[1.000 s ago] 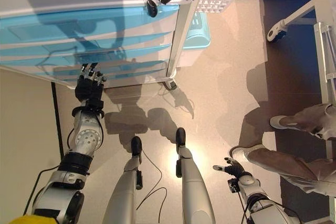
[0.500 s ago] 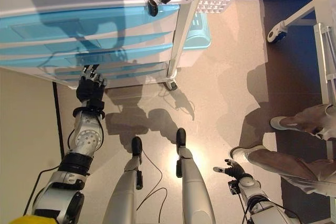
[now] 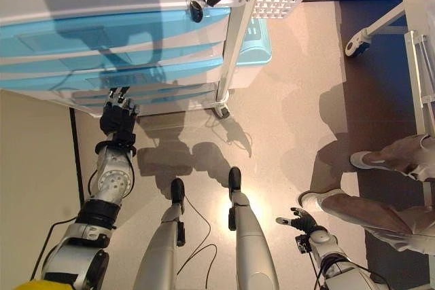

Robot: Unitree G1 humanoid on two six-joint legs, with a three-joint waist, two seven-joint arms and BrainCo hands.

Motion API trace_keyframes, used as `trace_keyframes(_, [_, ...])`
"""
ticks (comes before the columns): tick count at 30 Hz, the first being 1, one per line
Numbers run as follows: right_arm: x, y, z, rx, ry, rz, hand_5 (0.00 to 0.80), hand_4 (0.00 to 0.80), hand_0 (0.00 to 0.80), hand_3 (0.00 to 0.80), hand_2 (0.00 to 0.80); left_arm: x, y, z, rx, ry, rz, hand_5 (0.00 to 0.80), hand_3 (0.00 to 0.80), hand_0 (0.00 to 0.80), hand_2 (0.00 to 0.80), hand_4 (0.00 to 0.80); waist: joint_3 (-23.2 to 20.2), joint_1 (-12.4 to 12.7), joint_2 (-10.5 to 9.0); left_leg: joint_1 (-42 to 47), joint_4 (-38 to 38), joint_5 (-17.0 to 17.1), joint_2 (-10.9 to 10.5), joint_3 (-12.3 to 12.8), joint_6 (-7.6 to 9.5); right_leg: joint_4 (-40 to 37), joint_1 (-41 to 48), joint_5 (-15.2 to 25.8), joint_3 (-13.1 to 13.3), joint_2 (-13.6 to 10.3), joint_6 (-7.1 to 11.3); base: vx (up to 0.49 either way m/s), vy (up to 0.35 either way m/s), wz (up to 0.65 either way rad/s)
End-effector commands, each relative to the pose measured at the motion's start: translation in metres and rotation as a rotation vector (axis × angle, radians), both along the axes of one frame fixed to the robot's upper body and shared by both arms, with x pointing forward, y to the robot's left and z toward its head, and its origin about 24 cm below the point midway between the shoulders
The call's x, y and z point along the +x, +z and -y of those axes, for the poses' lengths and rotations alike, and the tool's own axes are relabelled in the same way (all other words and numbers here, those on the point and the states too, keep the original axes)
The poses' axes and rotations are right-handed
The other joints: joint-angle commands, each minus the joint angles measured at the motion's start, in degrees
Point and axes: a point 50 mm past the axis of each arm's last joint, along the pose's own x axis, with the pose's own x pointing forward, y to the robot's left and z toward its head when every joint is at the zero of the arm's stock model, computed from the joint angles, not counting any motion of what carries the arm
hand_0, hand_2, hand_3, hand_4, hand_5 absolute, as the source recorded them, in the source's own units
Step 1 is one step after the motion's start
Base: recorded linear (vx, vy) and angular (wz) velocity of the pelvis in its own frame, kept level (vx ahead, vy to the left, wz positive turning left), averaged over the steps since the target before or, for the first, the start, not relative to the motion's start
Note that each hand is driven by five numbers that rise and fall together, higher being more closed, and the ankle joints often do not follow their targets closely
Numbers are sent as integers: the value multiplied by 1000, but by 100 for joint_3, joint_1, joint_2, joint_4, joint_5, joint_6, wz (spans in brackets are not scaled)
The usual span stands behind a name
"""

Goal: Open the drawer and pick up the medicine

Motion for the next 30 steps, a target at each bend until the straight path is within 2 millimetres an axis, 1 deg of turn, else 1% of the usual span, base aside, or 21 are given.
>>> trace_keyframes(1, [-33,-8,26,-82,0,-100,0,0,0,0,0,-11,93,12,86,-67,487,800,800,800,800,800,-382,-88,97,-482,211,-161,-289,-258,331,-185,15,156,-89,188,136,0,0,0])
trace_keyframes(5, [-33,-7,27,-82,0,-99,0,0,0,0,0,-14,91,13,76,-76,496,800,800,800,800,800,-358,-79,93,-468,217,-162,-288,-254,332,-183,23,168,-94,178,136,0,0,0])
trace_keyframes(10, [-35,-8,26,-80,-3,-105,0,0,0,0,0,-19,82,13,72,-82,480,800,800,800,800,800,-347,-46,98,-474,238,-154,-285,-266,336,-153,26,154,-113,173,123,0,0,0])
trace_keyframes(15, [-35,-8,26,-80,-7,-102,0,0,0,0,0,-22,78,14,66,-88,477,800,800,800,800,800,-331,-23,105,-456,234,-143,-282,-274,334,-143,48,142,-121,177,120,0,0,0])
trace_keyframes(23, [-35,-9,25,-73,-15,-102,0,0,0,0,0,-28,64,13,40,-88,439,800,800,800,800,800,-290,25,111,-460,264,-123,-278,-300,333,-81,45,117,-137,186,104,0,0,0])
trace_keyframes(30, [-39,-10,27,-76,-19,-110,0,0,0,0,0,-33,58,16,35,-106,428,800,800,800,800,800,-247,54,117,-432,301,-117,-274,-334,328,-19,79,83,-178,191,78,-3,-3,0])
